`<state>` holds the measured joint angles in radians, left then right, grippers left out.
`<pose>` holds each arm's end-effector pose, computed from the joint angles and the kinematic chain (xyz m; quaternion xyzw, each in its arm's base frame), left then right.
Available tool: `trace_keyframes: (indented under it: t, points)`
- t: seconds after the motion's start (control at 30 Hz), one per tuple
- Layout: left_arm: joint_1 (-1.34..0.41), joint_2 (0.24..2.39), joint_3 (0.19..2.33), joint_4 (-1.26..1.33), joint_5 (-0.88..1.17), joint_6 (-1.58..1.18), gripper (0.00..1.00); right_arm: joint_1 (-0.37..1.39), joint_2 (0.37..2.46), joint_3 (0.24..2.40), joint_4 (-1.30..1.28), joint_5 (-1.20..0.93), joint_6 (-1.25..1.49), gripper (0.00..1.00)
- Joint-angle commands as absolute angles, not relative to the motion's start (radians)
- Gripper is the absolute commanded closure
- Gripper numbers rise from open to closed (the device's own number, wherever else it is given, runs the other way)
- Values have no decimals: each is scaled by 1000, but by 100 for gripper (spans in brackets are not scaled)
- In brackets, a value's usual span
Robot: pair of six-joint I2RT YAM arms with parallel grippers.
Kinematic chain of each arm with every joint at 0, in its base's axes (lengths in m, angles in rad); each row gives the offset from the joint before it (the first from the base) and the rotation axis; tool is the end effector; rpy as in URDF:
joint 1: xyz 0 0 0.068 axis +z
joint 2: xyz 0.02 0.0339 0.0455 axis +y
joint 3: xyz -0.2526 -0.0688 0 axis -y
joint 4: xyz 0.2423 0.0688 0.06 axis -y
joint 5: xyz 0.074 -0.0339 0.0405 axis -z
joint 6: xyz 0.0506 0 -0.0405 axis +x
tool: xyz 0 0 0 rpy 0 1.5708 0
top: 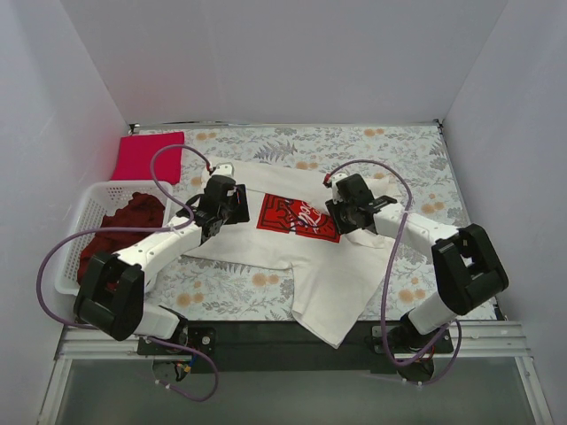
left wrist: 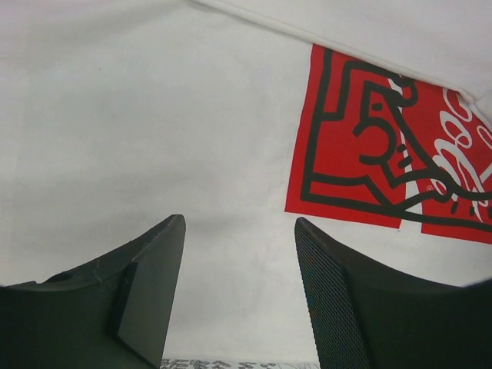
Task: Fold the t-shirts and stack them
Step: Fold the tshirt
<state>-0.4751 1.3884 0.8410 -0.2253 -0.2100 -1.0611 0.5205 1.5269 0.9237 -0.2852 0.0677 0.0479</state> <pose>0.2722 -0.1282 0.2008 -0.3037 0.8655 -0.1990 0.3450 0.2802 0.1567 0.1812 -0.2095 0.9183 0.0632 0.3300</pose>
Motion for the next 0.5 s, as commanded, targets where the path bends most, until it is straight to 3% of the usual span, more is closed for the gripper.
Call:
trace_keyframes:
  t: [0.0,0.47]
  points:
    - [-474,1381,842,-178,-282,-1029,43,567,1569,940,-287,190,11,61]
    - [-474,1390,847,-178,-293,-1031,43,600,1646,986,-298,376,-37,69]
